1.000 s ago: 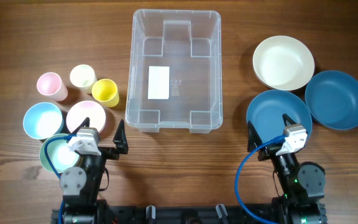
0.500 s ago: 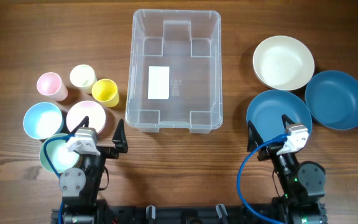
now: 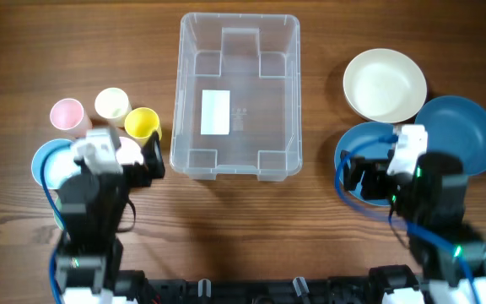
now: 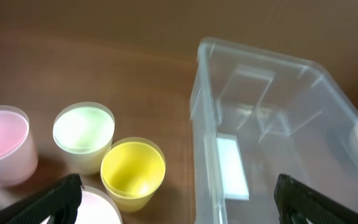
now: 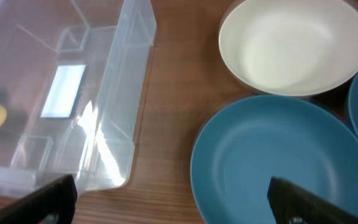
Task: Pack container
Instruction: 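Grasp the rim of the front teal bowl with the right gripper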
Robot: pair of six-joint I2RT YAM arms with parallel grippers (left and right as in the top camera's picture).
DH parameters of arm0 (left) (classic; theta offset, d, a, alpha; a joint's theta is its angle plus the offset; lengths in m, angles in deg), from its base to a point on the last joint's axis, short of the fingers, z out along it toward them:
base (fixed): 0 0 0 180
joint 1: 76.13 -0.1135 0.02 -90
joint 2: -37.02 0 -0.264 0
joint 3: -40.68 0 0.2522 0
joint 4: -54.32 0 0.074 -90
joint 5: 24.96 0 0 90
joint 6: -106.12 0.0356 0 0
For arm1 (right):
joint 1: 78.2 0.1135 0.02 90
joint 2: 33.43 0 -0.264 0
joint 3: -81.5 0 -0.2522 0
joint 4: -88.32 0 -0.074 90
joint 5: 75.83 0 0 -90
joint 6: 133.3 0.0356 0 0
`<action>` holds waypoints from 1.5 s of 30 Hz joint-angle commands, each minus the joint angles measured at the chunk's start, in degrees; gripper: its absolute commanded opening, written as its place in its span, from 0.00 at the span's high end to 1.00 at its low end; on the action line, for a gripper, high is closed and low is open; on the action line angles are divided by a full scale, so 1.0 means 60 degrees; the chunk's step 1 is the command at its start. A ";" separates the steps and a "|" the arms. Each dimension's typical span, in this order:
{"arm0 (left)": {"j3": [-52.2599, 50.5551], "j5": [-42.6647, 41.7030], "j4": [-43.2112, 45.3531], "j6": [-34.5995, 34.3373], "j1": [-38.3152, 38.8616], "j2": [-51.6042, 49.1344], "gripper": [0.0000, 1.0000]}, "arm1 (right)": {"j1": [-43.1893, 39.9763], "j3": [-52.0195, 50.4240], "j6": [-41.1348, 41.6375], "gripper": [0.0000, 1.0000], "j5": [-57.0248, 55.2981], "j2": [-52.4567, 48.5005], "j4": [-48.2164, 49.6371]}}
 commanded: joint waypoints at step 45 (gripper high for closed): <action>0.4473 -0.0907 -0.2805 -0.0532 -0.0452 -0.4193 0.00 | -0.4841 -0.1049 0.3166 0.00 -0.1198 -0.6229 0.0550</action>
